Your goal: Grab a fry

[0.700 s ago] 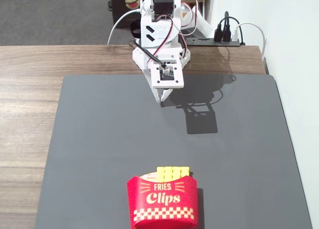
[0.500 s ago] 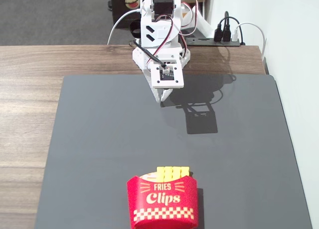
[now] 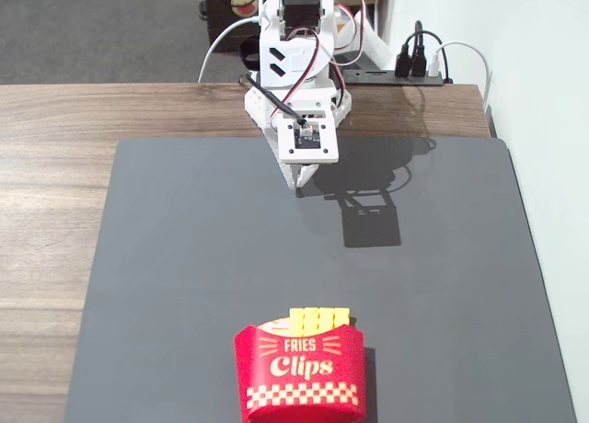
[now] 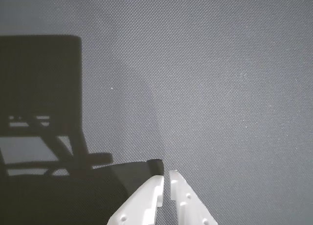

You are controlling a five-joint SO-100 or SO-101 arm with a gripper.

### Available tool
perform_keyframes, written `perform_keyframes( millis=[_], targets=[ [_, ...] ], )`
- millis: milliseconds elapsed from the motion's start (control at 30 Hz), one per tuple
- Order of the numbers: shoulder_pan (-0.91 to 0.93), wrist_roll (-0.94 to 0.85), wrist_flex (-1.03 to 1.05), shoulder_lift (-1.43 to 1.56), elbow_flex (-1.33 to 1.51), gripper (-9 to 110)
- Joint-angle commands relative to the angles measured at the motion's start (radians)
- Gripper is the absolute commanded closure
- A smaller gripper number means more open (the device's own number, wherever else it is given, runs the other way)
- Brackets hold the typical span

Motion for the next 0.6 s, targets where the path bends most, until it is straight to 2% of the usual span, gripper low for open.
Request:
perform_keyframes(
  millis=[0, 233, 567],
  targets=[
    [-0.009, 0.012, 0.02, 0.005, -0.003, 101],
    [-0.012, 0.006, 0.011, -0.048, -0.028, 101],
    [-0.023, 0.015, 0.041, -0.471, -0.393, 101]
  ],
)
